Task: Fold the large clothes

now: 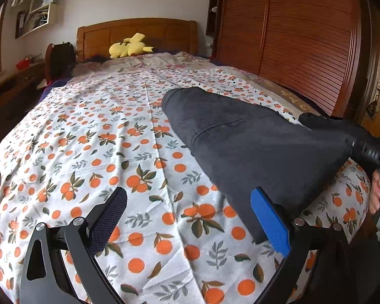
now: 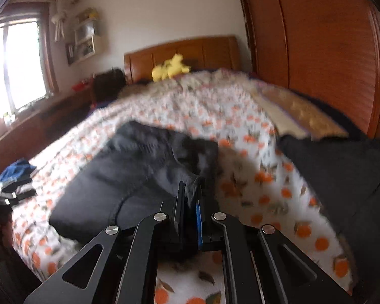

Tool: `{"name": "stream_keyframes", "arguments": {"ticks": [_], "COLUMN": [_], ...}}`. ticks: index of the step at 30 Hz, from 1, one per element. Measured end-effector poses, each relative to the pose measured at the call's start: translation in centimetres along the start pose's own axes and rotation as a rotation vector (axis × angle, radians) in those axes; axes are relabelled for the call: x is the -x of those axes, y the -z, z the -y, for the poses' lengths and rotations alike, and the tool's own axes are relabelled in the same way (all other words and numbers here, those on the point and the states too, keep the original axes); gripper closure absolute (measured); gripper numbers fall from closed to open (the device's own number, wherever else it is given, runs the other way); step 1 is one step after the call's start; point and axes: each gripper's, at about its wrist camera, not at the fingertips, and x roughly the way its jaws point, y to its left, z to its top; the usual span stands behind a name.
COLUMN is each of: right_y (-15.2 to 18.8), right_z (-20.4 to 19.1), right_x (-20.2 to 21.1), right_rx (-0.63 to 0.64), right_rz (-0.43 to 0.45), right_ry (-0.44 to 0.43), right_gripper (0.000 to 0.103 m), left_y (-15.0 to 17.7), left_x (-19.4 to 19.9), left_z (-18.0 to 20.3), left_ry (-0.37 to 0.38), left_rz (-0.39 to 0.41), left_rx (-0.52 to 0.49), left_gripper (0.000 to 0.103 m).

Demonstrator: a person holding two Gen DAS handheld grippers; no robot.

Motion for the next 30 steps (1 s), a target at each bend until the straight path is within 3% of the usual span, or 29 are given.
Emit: {"name": "stream_keyframes", "arguments": {"ticks": [5,6,7,9,10,20,22,30], "right_y": [0.8,0.8,0.7,0.8,0.8,1.9,2.3,3.1], "right_z": [0.1,0.1,0.0,0.1,0.2,0.7,0.8,1.0], "right_x": [-0.6,-0.4,-0.3,0.0,0.1,-1.5,-1.8,-3.3], "right_rx": [0.002,-0.001,-0.001,-0.006,-0.012,-0.072,-0.088,-0.136], "right_rz": [-0.016,-0.009,-0.004,0.010,0.015,-0.043,-0.057,-0.116], "right_ry": [-0.001,0.006,0.011,0.018,0.020,0.014,0.015,-0.010], "right_gripper": [0.091,0.085,0.070,0.049,0.044,0.035,0.028,0.027], "left_y": [-1.4,-1.7,-2.0,-2.8,-3.1,-6.4,-6.9,-9.6], "left_x": [-0.9,-1.2,-1.4,-1.9,-2.1,-6.4,-7.5,-12.7], "left_z": [0.4,0.5,0.7,1.0,1.0,1.9,1.8,0.7], "left_ry": [0.001,-0.002,-0.004,-0.002,-0.001,0.006,0.010,0.007], "left_rz": [0.011,0.014,0.020,0.031,0.035,0.039,0.031,-0.008], "left_rx": [-0.013,-0.018,-0.024,-0.033,-0.037,-0.082,-0.081,-0.080], "left_gripper": [0.004,0.003,0.003,0.003,0.003,0.003,0.003,0.003]}}
